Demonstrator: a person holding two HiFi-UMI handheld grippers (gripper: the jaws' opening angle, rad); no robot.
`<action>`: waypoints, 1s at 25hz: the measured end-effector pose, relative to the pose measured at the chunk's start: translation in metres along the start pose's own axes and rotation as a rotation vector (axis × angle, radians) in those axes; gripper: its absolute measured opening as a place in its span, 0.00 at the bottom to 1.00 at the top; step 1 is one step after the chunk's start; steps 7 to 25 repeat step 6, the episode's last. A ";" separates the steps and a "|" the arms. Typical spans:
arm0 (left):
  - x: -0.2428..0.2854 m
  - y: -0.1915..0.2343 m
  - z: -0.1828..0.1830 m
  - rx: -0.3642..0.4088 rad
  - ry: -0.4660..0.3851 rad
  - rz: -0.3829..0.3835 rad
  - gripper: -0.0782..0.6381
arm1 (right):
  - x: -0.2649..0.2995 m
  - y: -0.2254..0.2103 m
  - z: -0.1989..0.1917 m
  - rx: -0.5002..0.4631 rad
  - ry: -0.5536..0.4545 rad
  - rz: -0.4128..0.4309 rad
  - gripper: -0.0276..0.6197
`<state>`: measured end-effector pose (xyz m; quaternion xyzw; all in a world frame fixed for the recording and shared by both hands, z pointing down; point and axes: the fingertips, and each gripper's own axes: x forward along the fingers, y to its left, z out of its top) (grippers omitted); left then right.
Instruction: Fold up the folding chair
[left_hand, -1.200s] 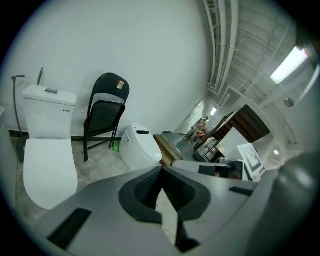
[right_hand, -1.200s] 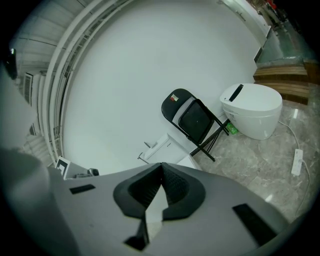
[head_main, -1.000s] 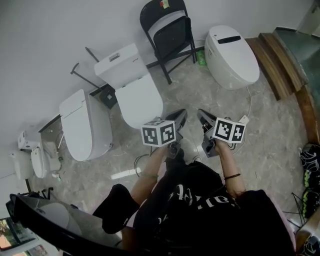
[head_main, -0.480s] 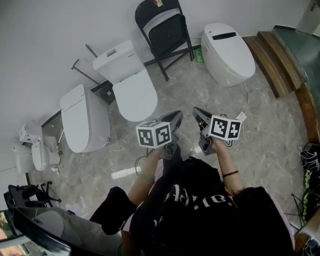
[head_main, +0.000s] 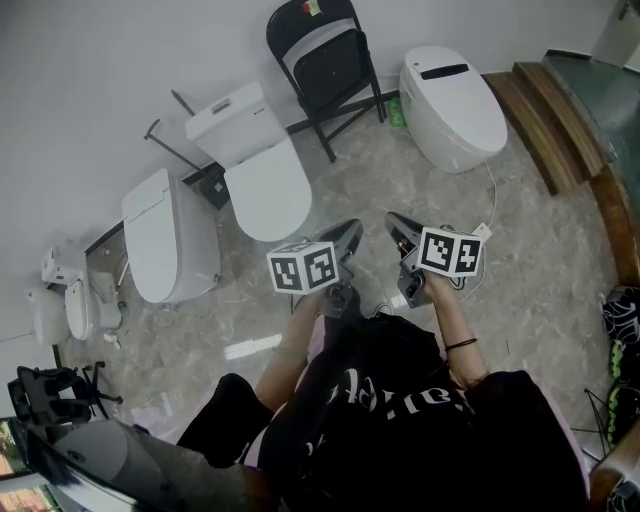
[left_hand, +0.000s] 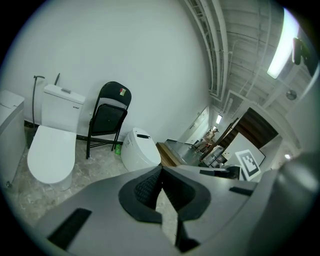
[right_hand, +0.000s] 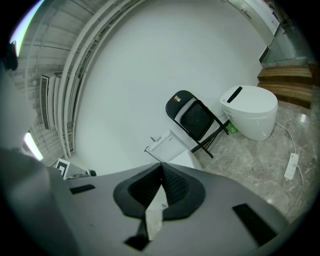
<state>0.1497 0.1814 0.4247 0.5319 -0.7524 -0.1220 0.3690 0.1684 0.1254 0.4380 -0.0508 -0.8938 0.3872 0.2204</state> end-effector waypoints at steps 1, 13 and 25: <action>0.000 -0.002 -0.001 -0.001 0.000 -0.002 0.11 | -0.002 -0.002 0.002 -0.002 -0.005 -0.006 0.06; 0.001 -0.005 -0.006 0.013 0.009 0.002 0.11 | -0.011 -0.009 0.011 0.010 -0.036 -0.017 0.06; 0.001 -0.005 -0.006 0.013 0.009 0.002 0.11 | -0.011 -0.009 0.011 0.010 -0.036 -0.017 0.06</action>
